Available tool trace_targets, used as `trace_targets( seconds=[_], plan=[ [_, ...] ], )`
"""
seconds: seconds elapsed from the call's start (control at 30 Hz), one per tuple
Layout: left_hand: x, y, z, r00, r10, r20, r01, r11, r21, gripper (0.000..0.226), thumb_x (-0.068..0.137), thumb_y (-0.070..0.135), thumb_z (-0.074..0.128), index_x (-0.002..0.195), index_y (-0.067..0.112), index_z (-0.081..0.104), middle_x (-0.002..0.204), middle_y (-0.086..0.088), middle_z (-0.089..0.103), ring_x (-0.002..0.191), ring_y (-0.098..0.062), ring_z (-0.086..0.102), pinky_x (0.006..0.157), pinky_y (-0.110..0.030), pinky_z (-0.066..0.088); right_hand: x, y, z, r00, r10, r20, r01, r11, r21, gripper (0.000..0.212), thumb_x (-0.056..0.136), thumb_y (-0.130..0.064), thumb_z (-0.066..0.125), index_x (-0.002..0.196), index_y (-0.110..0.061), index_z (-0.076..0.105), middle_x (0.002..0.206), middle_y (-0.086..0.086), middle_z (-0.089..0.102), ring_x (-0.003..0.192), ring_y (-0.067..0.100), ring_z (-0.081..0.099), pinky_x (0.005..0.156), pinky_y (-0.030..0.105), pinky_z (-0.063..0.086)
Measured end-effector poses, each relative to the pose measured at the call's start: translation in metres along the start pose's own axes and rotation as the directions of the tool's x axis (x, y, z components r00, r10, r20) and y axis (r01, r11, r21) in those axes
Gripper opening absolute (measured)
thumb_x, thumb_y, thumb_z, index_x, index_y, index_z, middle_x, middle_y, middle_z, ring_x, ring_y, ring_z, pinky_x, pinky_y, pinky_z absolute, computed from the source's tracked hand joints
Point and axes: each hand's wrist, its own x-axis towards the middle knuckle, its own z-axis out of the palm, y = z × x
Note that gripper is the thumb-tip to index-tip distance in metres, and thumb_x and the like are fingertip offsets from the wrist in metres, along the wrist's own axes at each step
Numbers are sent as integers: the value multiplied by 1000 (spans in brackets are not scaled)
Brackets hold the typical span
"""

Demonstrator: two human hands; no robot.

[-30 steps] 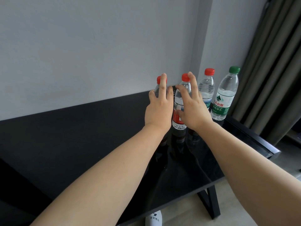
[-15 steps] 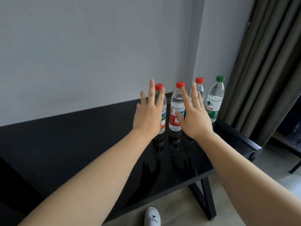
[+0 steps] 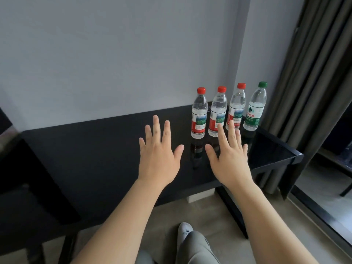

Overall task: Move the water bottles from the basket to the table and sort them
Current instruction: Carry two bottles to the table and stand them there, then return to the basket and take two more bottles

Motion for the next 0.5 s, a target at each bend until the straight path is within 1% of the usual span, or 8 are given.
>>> trace_targets(
  seconds=[0.1, 0.23, 0.37, 0.5],
  plan=[
    [-32, -13, -10, 999, -38, 26, 37, 999, 13, 78, 103, 60, 28, 164, 21, -2, 169, -8, -22, 157, -36, -4, 125, -58, 17, -26, -18, -2, 1000, -12, 28, 13, 1000, -18, 74, 105, -58, 34, 165, -36, -4, 171, -6, -19, 159, 27, -13, 126, 62, 3],
    [-65, -33, -17, 996, -69, 57, 66, 996, 51, 79, 101, 63, 23, 163, 22, -3, 169, -7, -21, 157, -37, -4, 125, -58, 17, -50, -40, -3, 999, -35, 41, 36, 999, -27, 73, 105, -59, 31, 165, -34, -1, 172, -5, -18, 159, 27, -12, 125, 61, 2],
    [-77, -49, -22, 989, -114, 91, 109, 992, 55, 80, 100, 65, 20, 163, 24, -5, 169, -6, -22, 157, -36, -6, 126, -58, 13, -55, -58, 3, 995, -58, 83, 63, 996, -60, 73, 104, -62, 26, 165, -35, -4, 171, -5, -19, 158, 28, -14, 125, 62, 1],
    [-73, -64, -16, 984, -141, 110, 136, 990, 47, 80, 99, 66, 20, 163, 24, -4, 169, -5, -21, 157, -36, -5, 125, -59, 13, -50, -74, 19, 988, -82, 129, 93, 993, -77, 73, 103, -64, 22, 164, -34, -6, 171, -4, -20, 158, 29, -14, 124, 61, 0]
  ],
)
